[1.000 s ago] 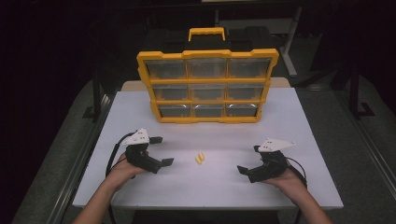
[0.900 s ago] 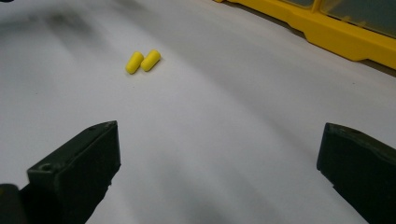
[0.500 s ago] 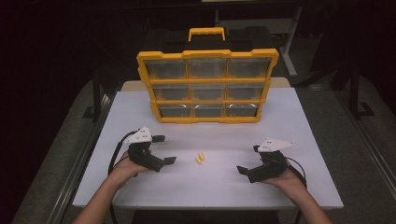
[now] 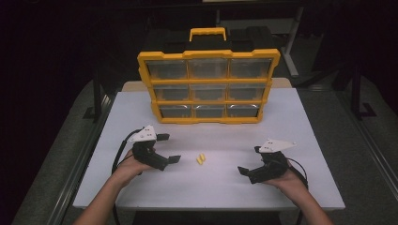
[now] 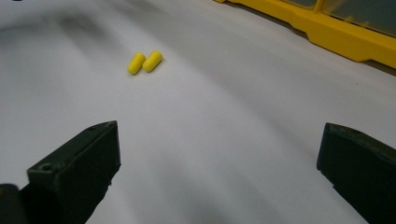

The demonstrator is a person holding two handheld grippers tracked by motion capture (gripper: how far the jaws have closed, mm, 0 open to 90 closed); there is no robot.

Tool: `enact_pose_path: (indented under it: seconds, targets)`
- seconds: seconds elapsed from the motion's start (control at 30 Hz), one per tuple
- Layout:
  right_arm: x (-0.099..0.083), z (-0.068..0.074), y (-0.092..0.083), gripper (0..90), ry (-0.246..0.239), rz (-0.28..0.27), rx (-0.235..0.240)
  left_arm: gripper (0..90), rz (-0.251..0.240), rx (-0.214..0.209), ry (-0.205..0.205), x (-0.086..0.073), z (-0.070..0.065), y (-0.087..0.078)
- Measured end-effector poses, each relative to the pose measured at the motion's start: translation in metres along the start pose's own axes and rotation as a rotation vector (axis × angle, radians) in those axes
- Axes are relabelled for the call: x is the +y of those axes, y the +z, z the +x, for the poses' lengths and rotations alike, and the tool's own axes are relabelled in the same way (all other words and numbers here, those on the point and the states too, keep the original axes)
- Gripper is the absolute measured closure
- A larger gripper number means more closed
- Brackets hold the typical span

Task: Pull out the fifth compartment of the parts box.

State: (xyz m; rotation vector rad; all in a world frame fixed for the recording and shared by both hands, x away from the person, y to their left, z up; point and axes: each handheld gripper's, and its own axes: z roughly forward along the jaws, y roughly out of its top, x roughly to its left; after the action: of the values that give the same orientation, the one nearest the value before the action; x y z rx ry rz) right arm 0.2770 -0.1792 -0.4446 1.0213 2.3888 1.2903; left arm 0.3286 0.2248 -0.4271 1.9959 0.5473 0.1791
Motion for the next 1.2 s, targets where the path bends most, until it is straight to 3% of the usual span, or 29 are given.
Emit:
enact_pose_path:
  seconds: [1.2]
  targets:
    - [0.000,0.000,0.000,0.0,0.003,-0.003,0.005,0.3,-0.011,-0.018,0.015,0.016,0.000,0.026]
